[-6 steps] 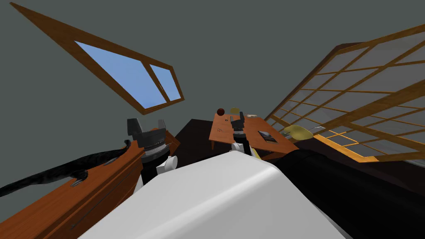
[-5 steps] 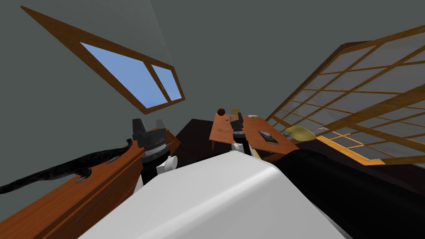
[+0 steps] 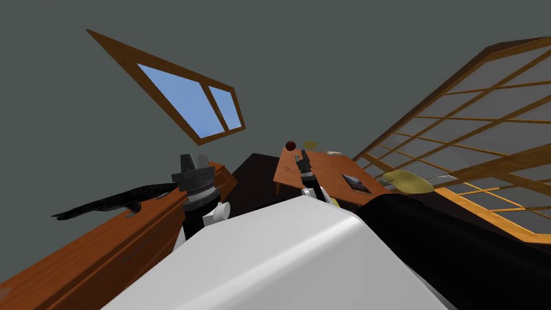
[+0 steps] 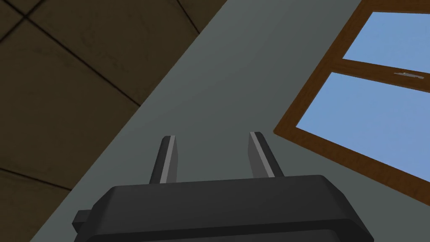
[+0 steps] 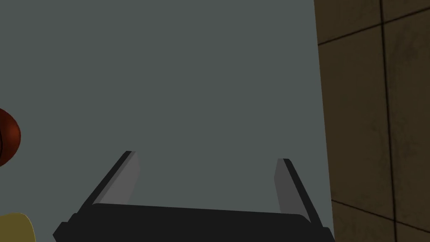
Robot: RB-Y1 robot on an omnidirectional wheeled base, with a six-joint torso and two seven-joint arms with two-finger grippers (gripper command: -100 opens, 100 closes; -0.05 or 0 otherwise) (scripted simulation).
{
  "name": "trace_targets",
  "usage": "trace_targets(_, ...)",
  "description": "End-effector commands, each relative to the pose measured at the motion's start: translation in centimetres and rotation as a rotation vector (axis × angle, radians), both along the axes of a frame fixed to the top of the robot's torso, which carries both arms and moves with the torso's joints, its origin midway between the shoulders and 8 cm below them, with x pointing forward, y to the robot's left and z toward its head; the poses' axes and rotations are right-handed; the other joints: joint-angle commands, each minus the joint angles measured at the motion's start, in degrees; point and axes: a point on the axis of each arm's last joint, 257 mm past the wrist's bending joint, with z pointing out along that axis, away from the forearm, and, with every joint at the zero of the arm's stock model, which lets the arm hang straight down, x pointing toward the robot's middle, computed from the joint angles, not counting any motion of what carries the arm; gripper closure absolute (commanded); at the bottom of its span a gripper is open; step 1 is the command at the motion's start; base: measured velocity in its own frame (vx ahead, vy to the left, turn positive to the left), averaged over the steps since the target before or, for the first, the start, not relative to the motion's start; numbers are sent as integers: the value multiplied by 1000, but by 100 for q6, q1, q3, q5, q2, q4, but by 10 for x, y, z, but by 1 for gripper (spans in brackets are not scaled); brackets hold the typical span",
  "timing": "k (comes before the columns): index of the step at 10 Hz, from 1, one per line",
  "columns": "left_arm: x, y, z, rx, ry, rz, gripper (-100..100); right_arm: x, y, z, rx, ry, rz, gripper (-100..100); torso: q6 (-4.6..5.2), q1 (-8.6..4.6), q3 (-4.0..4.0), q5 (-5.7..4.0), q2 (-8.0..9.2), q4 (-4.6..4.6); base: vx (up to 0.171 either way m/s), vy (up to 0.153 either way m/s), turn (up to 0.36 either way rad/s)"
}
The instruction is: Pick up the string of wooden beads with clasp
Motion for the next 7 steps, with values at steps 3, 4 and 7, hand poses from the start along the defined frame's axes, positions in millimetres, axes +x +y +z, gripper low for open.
trace_targets(3,0,0,0,0,0,0,0,9,14,-51,-211,113,15,-100,-1,-4,-1,-1,-2,0,-4,-18,245)
trace_targets(4,0,0,0,0,0,0,0,10,18,-68,-282,147,22,-100,0,-6,0,-1,-1,0,-9,-25,294)
trace_targets(7,0,0,0,0,0,0,0,5,28,-123,-509,242,53,-100,-1,-5,1,-1,1,1,-10,-23,319)
